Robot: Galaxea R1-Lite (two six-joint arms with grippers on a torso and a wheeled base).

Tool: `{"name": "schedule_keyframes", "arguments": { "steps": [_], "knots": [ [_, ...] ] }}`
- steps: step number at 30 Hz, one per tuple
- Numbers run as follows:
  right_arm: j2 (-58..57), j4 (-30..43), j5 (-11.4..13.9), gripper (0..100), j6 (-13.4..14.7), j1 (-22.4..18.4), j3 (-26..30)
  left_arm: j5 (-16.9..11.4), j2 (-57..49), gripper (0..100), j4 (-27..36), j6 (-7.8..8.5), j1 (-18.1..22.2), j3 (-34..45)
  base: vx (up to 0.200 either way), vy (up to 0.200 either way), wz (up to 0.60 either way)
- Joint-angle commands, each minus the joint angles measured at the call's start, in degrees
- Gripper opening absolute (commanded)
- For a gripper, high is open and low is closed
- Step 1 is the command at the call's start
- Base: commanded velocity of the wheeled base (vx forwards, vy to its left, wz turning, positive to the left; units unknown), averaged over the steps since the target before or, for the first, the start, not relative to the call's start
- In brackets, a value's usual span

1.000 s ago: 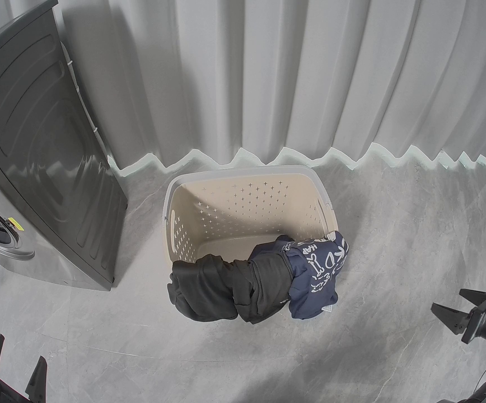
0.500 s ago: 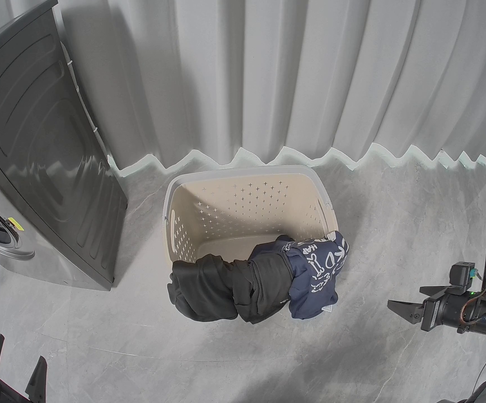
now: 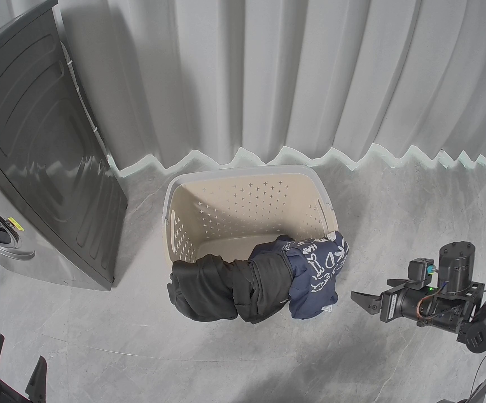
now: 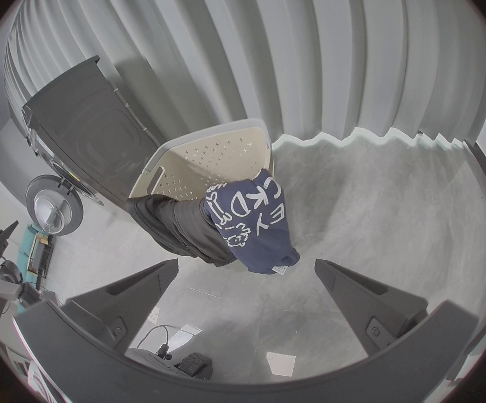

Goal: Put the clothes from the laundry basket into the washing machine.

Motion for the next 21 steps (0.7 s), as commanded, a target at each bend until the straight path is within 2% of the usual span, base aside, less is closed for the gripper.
{"name": "schedule_keyframes", "arguments": {
  "steps": [1,9,13,18,21],
  "knots": [
    [7.72,-0.57,-0.30,100,0.50,1.54,-2.82,0.01,-1.04,100,0.01,-0.02,-0.01,0.92,0.000,0.000,0.00],
    [14.92,-0.57,-0.47,100,1.29,2.51,-10.03,0.01,-1.04,100,0.01,0.07,-0.01,0.92,0.000,0.000,0.00],
    [17.38,-0.57,-1.88,100,1.38,3.65,-12.49,0.01,-1.04,100,0.01,0.07,-0.01,0.92,0.000,0.000,0.00],
    [20.90,-0.65,-2.05,100,1.64,3.74,-15.92,-0.08,-1.04,100,0.01,0.07,-0.01,0.92,0.000,0.000,0.00],
    [22.48,-0.65,-2.05,100,2.70,3.74,-18.03,-0.08,-1.04,100,0.01,0.07,-0.01,0.92,0.000,0.000,0.00]
  ]
}}
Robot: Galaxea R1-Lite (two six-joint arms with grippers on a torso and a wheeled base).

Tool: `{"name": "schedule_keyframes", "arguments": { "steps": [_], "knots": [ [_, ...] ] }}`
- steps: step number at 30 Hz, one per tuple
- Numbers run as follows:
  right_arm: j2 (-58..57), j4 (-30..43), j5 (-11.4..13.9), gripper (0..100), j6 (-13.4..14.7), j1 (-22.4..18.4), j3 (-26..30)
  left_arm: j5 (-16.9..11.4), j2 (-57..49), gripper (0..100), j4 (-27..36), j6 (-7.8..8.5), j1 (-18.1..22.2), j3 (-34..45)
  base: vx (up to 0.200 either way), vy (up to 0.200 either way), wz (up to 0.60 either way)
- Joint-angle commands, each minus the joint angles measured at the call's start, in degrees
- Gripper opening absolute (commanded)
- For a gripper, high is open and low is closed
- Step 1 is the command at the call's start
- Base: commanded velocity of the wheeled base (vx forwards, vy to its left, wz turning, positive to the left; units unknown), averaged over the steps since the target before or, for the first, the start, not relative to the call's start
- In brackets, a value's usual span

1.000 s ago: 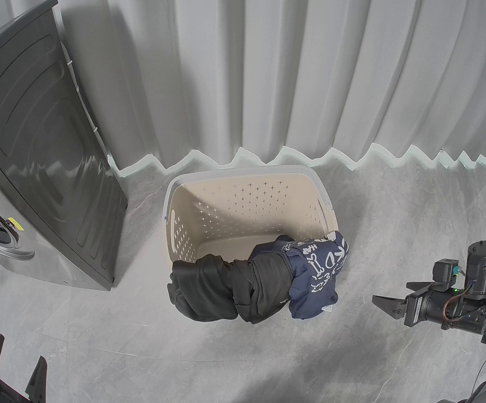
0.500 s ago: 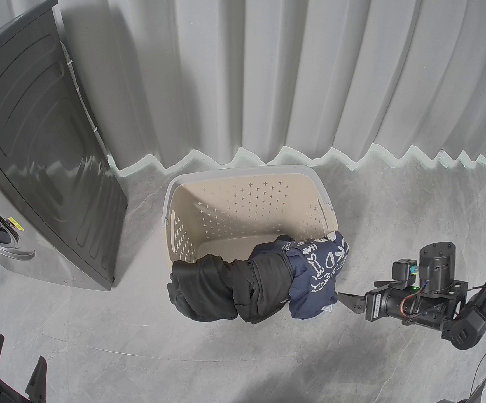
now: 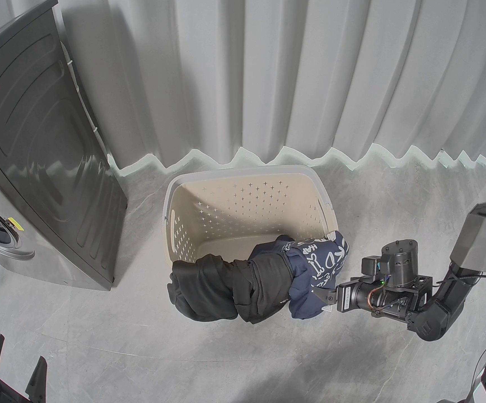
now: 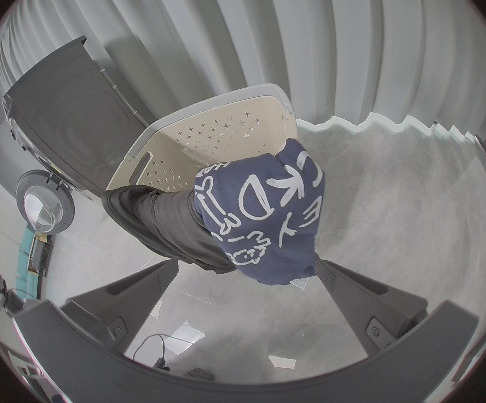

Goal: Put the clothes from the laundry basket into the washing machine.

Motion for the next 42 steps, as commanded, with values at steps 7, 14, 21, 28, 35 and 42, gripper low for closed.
{"name": "schedule_keyframes", "arguments": {
  "steps": [7,14,21,28,35,42],
  "knots": [
    [7.93,-2.07,-0.08,100,1.22,0.57,-6.00,-0.02,-1.04,100,-0.01,-0.02,-0.01,0.92,0.000,0.000,0.00],
    [12.14,-5.05,-0.08,100,1.13,0.48,-9.43,-0.02,-1.04,100,-0.01,-0.02,-0.01,0.92,0.000,0.000,0.00],
    [12.76,-6.99,-0.08,100,1.04,0.22,-11.45,-0.02,-1.04,100,-0.01,-0.02,-0.01,0.92,0.000,0.000,0.00],
    [13.64,-8.04,-0.08,0,1.13,0.13,-12.16,-0.02,-1.04,100,-0.01,-0.02,-0.01,0.92,0.000,0.000,0.00],
    [14.25,-9.98,-0.08,0,1.13,0.48,-11.80,-0.02,-1.04,100,-0.01,-0.10,-0.01,0.92,0.000,0.000,0.00],
    [4.32,-9.89,-0.08,0,1.13,1.89,-4.69,-0.02,-1.04,100,-0.01,-0.10,-0.01,0.92,0.000,0.000,0.00]
  ]
}}
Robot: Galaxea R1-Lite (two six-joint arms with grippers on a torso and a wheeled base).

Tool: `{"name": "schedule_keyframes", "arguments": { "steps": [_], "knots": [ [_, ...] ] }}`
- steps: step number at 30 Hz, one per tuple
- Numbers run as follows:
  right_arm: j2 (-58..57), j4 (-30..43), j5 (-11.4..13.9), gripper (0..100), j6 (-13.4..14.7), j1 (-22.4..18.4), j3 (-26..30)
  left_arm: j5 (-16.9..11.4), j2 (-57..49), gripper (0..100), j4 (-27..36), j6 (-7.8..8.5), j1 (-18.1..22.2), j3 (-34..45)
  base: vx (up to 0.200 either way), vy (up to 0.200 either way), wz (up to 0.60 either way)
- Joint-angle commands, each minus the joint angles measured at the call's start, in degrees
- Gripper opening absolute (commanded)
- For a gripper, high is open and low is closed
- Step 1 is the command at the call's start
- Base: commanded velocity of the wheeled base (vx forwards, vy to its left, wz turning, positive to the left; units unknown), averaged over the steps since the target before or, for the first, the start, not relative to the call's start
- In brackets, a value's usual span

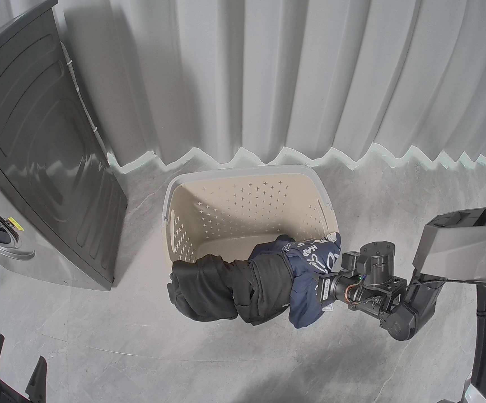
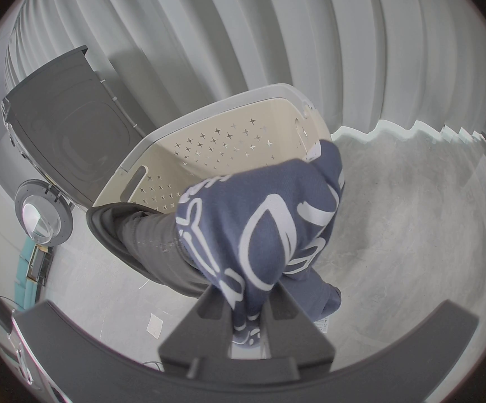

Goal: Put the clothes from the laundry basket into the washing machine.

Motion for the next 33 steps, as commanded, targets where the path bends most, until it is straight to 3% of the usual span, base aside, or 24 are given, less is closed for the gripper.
{"name": "schedule_keyframes", "arguments": {
  "steps": [1,8,33],
  "knots": [
    [-10.24,0.02,-0.06,0,0.01,1.67,5.83,0.01,-1.04,100,-0.01,-0.02,-0.01,0.92,0.000,0.000,0.00],
    [-20.26,0.02,-0.76,0,-0.34,4.13,9.79,0.01,-1.04,100,-0.01,-0.02,-0.01,0.92,0.000,0.000,0.00],
    [-40.74,-2.09,-0.85,0,-3.42,7.91,10.40,0.01,-1.04,100,-0.01,0.07,-0.01,0.92,0.000,0.000,0.00]
  ]
}}
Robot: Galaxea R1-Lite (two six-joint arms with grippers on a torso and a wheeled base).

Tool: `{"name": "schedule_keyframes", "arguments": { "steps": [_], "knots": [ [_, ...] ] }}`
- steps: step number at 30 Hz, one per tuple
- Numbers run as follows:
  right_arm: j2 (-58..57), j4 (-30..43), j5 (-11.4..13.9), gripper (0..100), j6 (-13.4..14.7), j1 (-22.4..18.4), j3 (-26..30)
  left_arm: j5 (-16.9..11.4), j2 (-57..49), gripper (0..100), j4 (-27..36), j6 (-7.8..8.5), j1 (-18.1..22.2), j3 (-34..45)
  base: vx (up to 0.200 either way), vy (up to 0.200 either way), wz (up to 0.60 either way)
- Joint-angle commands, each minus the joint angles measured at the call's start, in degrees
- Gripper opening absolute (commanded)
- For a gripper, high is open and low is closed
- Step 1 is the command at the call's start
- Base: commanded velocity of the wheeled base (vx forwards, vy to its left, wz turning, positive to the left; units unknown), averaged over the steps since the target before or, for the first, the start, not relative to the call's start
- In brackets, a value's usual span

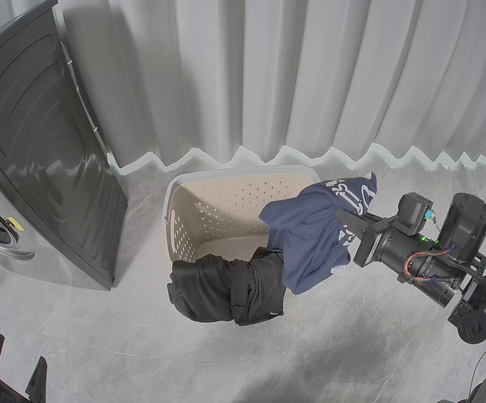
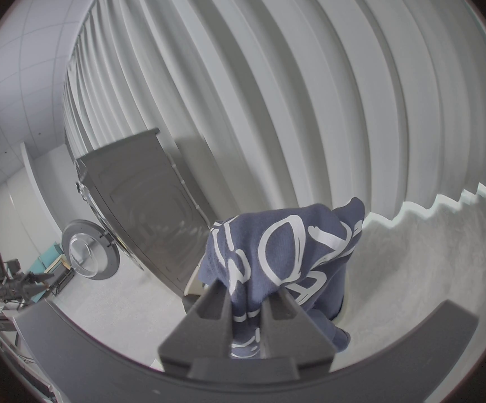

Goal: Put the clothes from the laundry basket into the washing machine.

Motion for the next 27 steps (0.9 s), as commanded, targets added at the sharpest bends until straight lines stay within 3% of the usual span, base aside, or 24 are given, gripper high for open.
{"name": "schedule_keyframes", "arguments": {
  "steps": [1,6,11,21,27],
  "knots": [
    [-7.47,-0.94,-0.08,0,-0.89,0.54,-0.02,-0.02,-1.04,100,-0.01,0.05,0.04,0.92,0.000,0.000,0.00],
    [-13.00,0.29,0.09,0,-2.56,0.28,-0.37,-0.02,-1.04,100,-0.01,0.05,0.04,0.92,0.000,0.000,0.00],
    [-15.90,0.91,0.18,0,-6.61,0.28,0.95,-0.02,-1.04,100,-0.01,-0.13,0.04,0.92,-0.080,0.000,0.00],
    [-16.43,0.82,0.09,0,-6.69,0.81,1.47,0.07,-1.04,100,-0.01,-0.31,0.04,0.84,-0.200,0.000,0.00],
    [-16.34,0.64,0.27,0,-6.69,0.89,1.47,0.07,-1.04,100,-0.01,-0.31,0.04,0.92,0.000,0.000,0.00]
  ]
}}
